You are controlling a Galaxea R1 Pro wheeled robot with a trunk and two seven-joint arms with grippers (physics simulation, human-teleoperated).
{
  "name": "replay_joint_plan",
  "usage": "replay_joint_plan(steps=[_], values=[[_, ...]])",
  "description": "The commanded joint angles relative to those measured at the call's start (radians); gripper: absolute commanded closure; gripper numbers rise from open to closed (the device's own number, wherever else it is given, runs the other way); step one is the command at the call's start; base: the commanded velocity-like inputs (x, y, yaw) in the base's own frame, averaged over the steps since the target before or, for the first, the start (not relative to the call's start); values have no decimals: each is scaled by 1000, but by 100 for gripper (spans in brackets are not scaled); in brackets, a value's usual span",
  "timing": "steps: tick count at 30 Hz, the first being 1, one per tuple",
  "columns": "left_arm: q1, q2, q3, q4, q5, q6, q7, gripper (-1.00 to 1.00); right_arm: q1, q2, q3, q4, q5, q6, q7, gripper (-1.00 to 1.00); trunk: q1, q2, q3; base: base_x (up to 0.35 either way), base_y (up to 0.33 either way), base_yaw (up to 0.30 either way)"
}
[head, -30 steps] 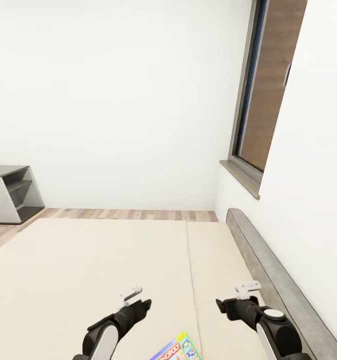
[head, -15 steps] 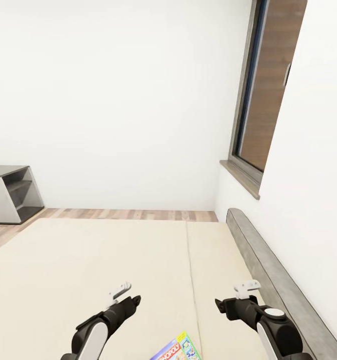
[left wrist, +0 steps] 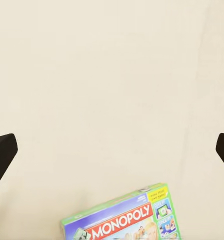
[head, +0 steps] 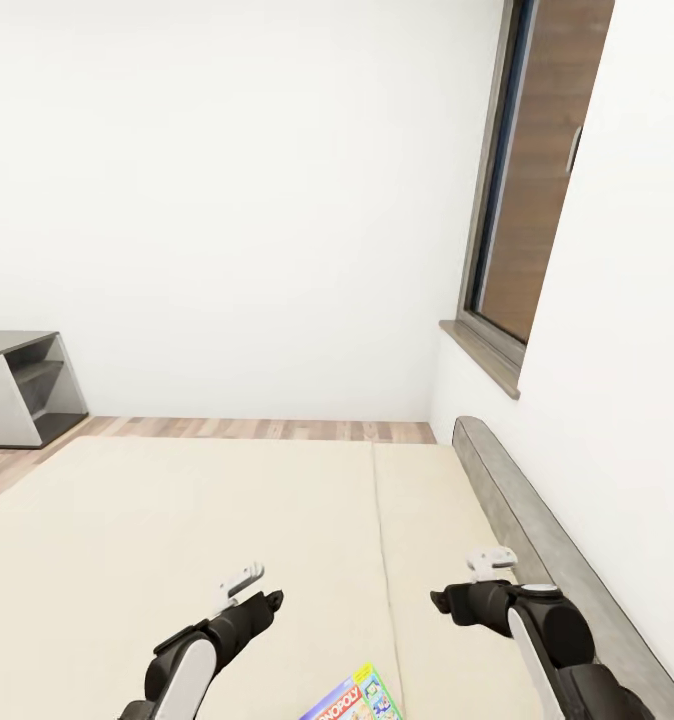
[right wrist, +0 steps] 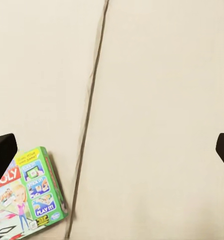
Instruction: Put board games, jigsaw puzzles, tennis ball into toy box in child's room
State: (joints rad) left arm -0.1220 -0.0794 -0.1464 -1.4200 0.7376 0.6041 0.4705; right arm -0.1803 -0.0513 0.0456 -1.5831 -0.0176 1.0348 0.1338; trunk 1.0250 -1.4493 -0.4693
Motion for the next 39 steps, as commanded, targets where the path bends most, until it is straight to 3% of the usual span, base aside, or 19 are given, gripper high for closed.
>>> replay_joint_plan(steps=[1, 7, 9, 13, 15, 18, 24, 26, 27, 32, 39], values=[[-11, 0, 3, 11, 12, 13, 9, -100, -16, -1, -1, 7, -5, 12, 4, -100, 0, -1, -1, 0, 0, 0], [-99, -1, 38, 106, 53, 55, -1, -100, -63, 2, -27, 52, -16, 12, 13, -100, 0, -1, -1, 0, 0, 0], [-154, -2, 53, 185, 90, 69, -6, -100, -80, 4, -44, 74, -20, 12, 16, -100, 0, -1, -1, 0, 0, 0], [-205, -4, 61, 276, 125, 78, -15, -100, -90, 5, -53, 90, -23, 12, 18, -100, 0, -1, -1, 0, 0, 0], [-241, -3, 66, 358, 147, 81, -38, -100, -97, 4, -58, 100, -26, 12, 22, -100, 0, -1, -2, 0, 0, 0], [-262, 0, 69, 415, 159, 83, -79, -100, -102, 0, -60, 107, -33, 12, 40, -100, 0, -1, -4, 0, 0, 0], [-273, 8, 68, 465, 157, 85, -160, -100, -106, -5, -63, 118, -44, 12, 113, -100, 0, -1, -10, 0, 0, 0], [-271, 13, 53, 484, 141, 87, -217, -100, -108, -12, -65, 134, -47, 12, 183, -100, 0, -1, -13, 0, 0, 0], [-271, 13, 53, 484, 141, 87, -217, -100, -108, -12, -65, 134, -47, 12, 183, -100, 0, -1, -14, 0, 0, 0], [-266, 21, -2, 504, 98, 88, -325, -100, -121, -49, -67, 195, -50, 12, 319, -100, 0, -1, -21, 0, 0, 0], [-257, 30, -36, 512, 76, 86, -413, -100, -140, -73, -66, 257, -50, 12, 404, -100, 0, -1, -32, 0, 0, 0]])
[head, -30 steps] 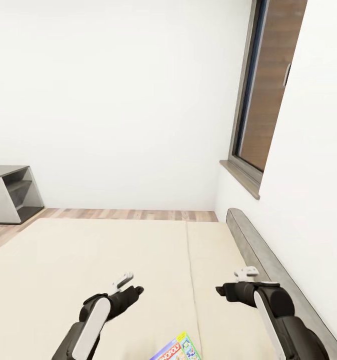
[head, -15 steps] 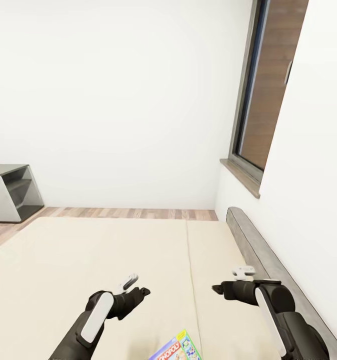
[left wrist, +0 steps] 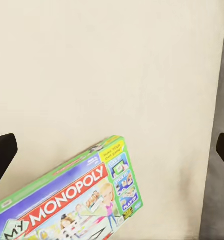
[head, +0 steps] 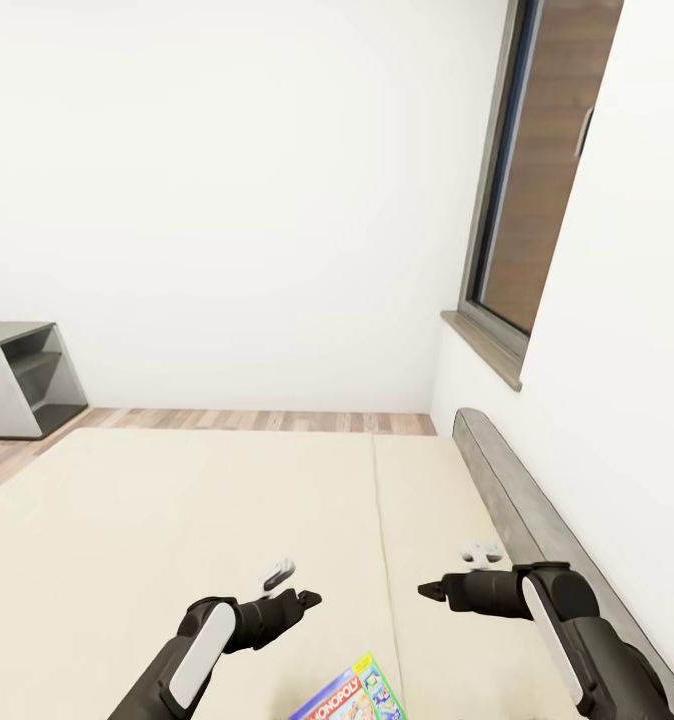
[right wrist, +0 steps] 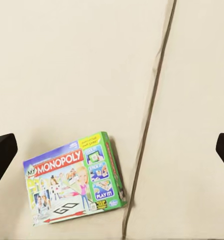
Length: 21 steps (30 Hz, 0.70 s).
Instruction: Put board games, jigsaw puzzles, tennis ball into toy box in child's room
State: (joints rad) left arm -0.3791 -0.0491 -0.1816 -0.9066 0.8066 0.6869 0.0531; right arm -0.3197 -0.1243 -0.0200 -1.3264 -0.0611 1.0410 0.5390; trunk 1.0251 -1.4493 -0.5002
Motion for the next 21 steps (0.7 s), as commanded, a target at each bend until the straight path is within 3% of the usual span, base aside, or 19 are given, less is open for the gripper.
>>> replay_joint_plan(steps=[1, 8, 18, 21], values=[[0, 0, -1, -1, 7, 3, 5, -100, -1, 0, -1, 0, -6, 6, -1, -100, 0, -1, -3, 0, 0, 0], [20, 10, -14, 2, -3, -3, -82, -100, -10, -14, 1, 29, -6, 6, 35, -100, 0, -1, -14, 0, 0, 0], [37, 44, -21, 5, -9, -7, -264, -100, -12, -30, 1, 49, -6, 6, 57, -100, 0, -1, -30, 0, 0, 0], [38, 47, -21, 5, -10, -7, -286, -100, -13, -32, 0, 50, -6, 6, 59, -100, 0, -1, -35, 0, 0, 0]])
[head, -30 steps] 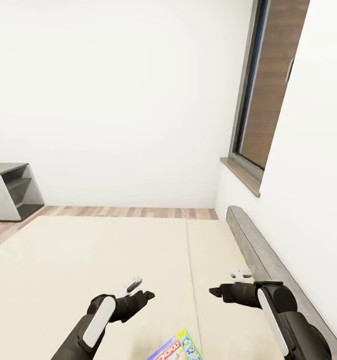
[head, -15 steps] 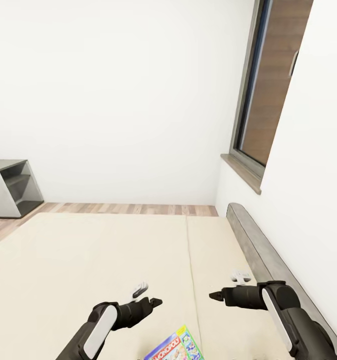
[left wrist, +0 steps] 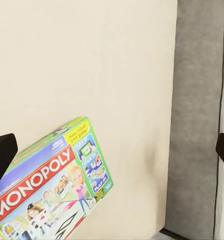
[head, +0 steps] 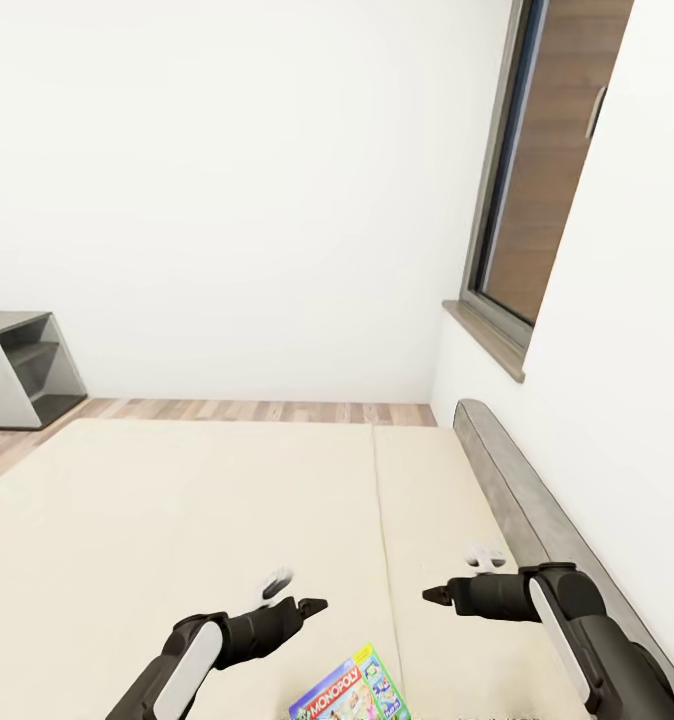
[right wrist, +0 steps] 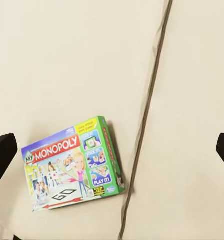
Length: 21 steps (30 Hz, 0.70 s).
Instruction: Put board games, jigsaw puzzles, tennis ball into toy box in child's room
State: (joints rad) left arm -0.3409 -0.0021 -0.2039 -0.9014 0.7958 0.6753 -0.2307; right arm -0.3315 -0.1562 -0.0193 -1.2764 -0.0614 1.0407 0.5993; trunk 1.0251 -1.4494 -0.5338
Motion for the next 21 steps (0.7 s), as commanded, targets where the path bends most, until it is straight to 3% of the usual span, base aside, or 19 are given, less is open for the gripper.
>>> replay_joint_plan(steps=[1, 10, 21], values=[[0, 3, 0, 0, -1, 4, -20, -100, -1, -2, -2, 0, -6, 7, -1, -100, 0, -1, -3, 0, 0, 0], [3, 11, -1, 4, -3, -2, -74, -100, -3, -9, -5, -6, -6, 7, 3, -100, 0, -1, -17, 0, 0, 0], [3, 8, -2, 6, -4, -23, -86, -100, 2, -10, -1, -42, -6, 7, 5, -100, 0, -1, -35, 0, 0, 0]])
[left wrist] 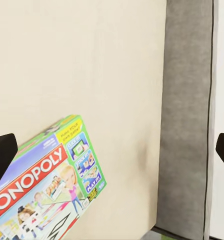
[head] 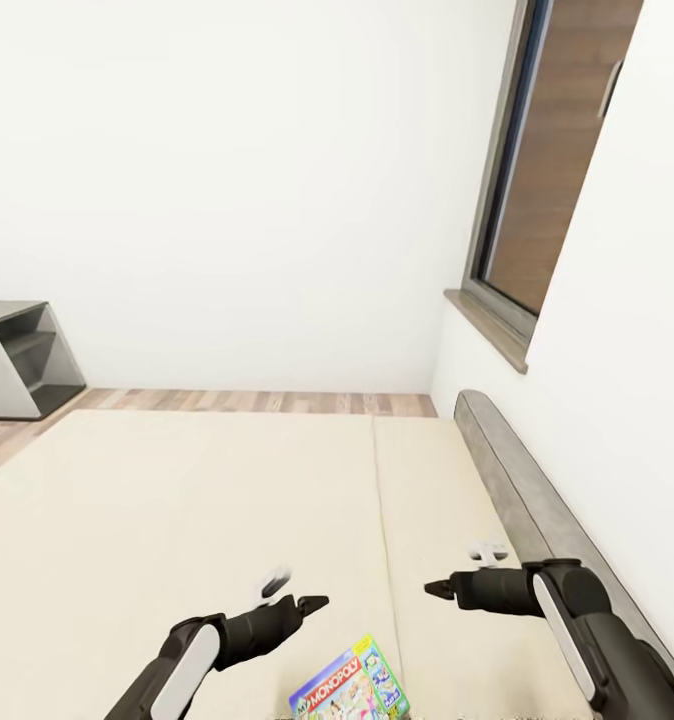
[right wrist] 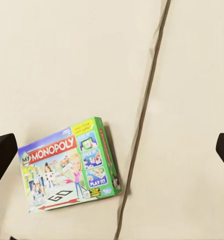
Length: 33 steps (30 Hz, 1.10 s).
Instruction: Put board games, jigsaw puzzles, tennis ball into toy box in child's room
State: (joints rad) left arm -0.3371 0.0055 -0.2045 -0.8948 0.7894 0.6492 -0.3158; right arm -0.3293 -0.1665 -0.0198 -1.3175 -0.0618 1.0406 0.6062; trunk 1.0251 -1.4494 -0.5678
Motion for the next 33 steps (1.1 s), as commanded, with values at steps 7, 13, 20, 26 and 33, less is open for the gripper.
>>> replay_joint_plan(steps=[7, 13, 20, 26, 33], values=[[-1, -2, -1, 0, 2, -2, -1, -100, 2, 0, 1, -22, -6, 7, -2, -100, 0, -1, -12, 0, 0, 0], [-1, -2, -1, 0, 2, -5, -2, -100, 3, -1, 2, -31, -6, 7, -2, -100, 0, -1, -22, 0, 0, 0], [0, -3, -1, 0, 2, -7, -2, -100, 4, -2, 3, -35, -6, 7, -2, -100, 0, -1, -33, 0, 0, 0], [-1, -2, -1, 0, 2, -8, -2, -100, 4, -2, 2, -36, -5, 7, -2, -100, 0, -1, -43, 0, 0, 0], [0, -1, -1, 1, 2, -8, -2, -100, 3, -2, 2, -37, -4, 7, -2, -100, 0, -1, -54, 0, 0, 0]])
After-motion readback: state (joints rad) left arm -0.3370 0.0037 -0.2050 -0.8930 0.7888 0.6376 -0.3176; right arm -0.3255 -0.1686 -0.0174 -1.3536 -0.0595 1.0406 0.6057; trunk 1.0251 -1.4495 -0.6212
